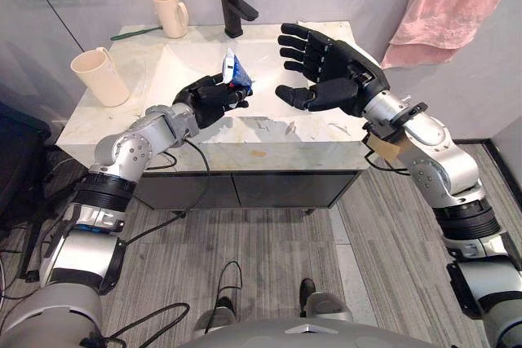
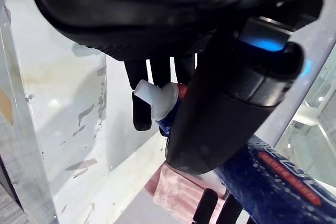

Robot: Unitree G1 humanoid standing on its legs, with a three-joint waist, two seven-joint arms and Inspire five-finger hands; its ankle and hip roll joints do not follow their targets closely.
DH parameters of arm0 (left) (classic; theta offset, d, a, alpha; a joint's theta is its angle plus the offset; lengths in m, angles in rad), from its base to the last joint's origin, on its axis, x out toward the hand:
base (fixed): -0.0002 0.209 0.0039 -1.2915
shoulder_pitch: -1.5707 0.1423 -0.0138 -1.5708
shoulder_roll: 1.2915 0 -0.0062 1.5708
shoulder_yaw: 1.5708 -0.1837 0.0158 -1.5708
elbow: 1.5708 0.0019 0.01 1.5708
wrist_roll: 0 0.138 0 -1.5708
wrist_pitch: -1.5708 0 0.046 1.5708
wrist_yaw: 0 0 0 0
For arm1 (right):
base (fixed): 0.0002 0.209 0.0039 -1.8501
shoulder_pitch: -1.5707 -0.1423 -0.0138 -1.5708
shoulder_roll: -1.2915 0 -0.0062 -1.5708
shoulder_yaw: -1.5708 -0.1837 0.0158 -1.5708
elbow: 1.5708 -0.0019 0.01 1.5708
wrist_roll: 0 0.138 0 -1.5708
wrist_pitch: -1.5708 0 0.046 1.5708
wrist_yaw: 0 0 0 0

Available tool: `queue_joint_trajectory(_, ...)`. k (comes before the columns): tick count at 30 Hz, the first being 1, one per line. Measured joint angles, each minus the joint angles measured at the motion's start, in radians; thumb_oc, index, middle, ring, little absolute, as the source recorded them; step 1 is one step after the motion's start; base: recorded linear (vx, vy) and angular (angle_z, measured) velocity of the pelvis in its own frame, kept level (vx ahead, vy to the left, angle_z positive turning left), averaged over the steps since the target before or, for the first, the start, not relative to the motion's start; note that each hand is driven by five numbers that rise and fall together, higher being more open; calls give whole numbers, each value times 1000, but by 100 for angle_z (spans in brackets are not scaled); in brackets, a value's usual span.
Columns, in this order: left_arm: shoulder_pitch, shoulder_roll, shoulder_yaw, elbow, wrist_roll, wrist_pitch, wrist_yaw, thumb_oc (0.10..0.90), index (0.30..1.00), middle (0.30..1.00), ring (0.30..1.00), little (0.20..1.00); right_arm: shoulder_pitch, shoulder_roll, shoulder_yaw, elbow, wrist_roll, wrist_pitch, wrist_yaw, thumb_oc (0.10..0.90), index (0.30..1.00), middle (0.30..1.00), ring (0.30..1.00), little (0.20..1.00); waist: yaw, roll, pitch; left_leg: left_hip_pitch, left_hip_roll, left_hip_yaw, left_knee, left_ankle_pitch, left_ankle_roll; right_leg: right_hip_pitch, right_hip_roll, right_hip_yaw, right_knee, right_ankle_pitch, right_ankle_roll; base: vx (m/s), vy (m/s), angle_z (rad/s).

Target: Organize the bathroom.

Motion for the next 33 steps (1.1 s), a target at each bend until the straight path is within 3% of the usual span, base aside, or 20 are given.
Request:
queue_joint_trajectory(2,12,-35,0,-1,0,-3,22,400,300,300,300,300,0,45,5,0,0,0,-1,800,900,900,900,900,6,0,0,14,0,3,-1,0,0,13,0,2,-3,0,0,18,-2,-1)
queue_joint_trajectory(11,70,-43,1,-19,1,-3,28,400,300,300,300,300,0,59,20,-12,-1,0,17,800,900,900,900,900,13,3,-2,27,-2,7,-15,2,2,20,0,8,-3,1,1,16,7,-1)
queue_joint_trajectory(33,105,-63,2,-78,5,-3,67,400,300,300,300,300,5,34,79,-79,-129,21,105,800,900,900,900,900,14,3,-4,30,0,10,-15,3,2,22,3,13,-8,2,2,9,2,0)
